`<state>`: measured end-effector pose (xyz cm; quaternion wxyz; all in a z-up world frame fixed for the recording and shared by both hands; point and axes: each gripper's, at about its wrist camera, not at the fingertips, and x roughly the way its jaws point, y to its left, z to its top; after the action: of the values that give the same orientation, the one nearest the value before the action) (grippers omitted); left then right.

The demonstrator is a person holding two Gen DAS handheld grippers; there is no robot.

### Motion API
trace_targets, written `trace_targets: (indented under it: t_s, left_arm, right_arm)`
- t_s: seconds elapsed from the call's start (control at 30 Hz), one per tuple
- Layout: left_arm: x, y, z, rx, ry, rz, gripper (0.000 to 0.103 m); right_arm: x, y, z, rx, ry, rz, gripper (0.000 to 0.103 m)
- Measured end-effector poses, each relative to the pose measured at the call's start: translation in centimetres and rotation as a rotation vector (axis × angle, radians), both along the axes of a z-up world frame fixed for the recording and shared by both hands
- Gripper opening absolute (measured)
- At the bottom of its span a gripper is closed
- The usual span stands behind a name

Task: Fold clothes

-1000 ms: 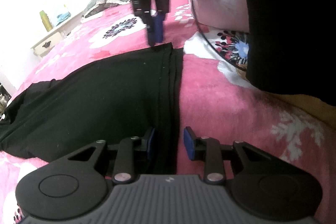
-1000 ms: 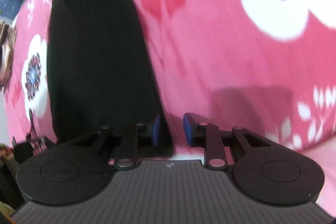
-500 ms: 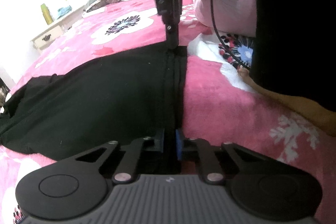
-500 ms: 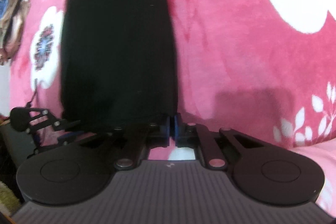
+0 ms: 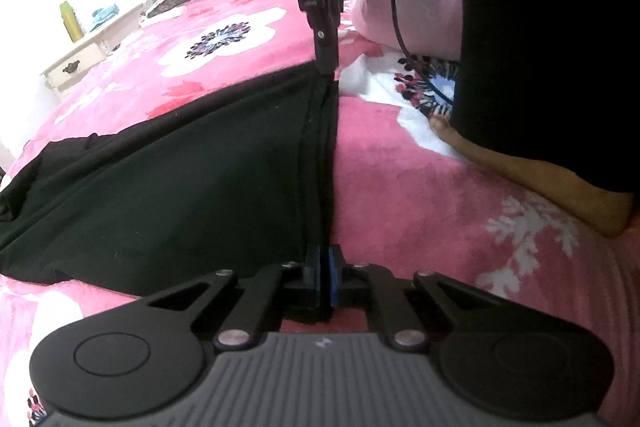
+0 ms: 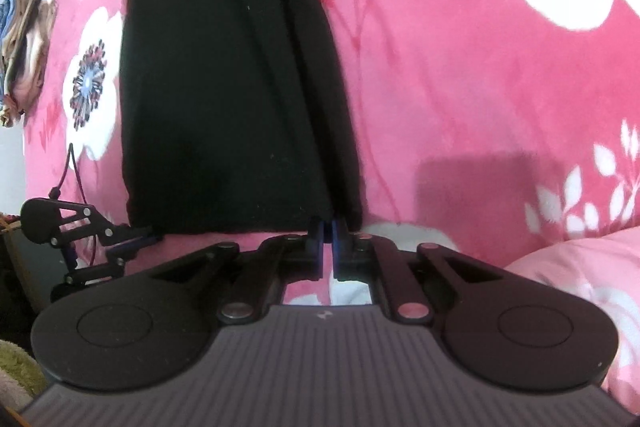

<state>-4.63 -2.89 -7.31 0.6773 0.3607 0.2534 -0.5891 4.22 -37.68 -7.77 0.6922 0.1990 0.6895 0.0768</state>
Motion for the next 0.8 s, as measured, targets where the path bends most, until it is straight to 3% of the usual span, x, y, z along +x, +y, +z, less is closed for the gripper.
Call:
trace_targets:
  t_s: [0.27,0.4,0.53,0.8]
  left_arm:
    - [0.2,0.5,0.2,0.013,-0.004,-0.037,0.001]
    - [0.4,0.7,0.6,0.003,0.015,-0.031,0.0]
    - [1.1,1.1,1.2,0.007,0.039,-0.027,0.0]
    - [1.1,1.1,0.5,0.039,0.032,-0.045,0.0]
  right_arm:
    - [-0.1,-1.3,-1.1,0.022,0.076,-0.076,0.002]
    - [-0.1,-2.4,0.5,0.112,0.073,-0.15,0.002]
    - [-0.3,-2.5,0.8,0.13,0.088,-0.146,0.002]
    - [-0.4,-1.9,-1.7,0.022,0.115,-0.091,0.002]
